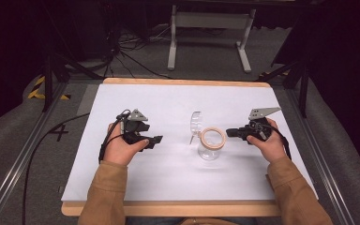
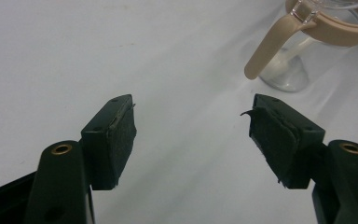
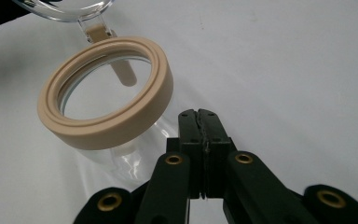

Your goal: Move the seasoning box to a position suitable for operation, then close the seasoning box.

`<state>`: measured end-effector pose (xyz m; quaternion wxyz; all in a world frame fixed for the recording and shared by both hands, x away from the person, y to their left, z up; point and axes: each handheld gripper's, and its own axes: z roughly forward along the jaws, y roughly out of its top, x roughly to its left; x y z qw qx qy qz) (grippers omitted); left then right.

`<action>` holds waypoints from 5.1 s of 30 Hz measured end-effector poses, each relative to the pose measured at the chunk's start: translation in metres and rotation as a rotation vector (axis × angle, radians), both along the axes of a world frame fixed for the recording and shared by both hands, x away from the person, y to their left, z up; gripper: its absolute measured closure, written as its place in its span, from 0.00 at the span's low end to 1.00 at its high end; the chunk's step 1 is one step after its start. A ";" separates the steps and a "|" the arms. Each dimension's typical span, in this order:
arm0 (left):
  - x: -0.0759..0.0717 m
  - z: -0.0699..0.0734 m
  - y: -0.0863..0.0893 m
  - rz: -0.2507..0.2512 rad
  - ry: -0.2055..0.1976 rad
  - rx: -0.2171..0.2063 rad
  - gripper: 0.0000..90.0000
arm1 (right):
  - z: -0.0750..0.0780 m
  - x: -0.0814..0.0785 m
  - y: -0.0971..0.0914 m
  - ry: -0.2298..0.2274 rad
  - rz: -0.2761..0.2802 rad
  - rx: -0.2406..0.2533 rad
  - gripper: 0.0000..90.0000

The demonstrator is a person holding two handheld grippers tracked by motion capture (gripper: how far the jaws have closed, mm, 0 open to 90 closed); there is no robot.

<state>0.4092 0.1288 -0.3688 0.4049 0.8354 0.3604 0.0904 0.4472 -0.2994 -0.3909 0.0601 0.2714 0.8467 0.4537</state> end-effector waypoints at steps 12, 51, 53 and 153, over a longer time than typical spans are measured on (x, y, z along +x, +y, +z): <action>-0.010 0.009 0.001 -0.025 -0.013 -0.044 0.35 | -0.008 0.008 0.007 -0.015 0.015 -0.009 1.00; -0.002 0.006 -0.015 -0.092 -0.012 0.027 0.46 | -0.023 -0.005 0.019 0.071 0.150 -0.046 1.00; 0.001 0.006 -0.018 -0.101 -0.016 0.022 0.47 | -0.023 -0.009 0.018 0.074 0.152 -0.057 1.00; 0.012 0.032 -0.070 -0.324 -0.079 -0.126 0.93 | 0.044 -0.094 0.041 0.050 0.084 0.141 1.00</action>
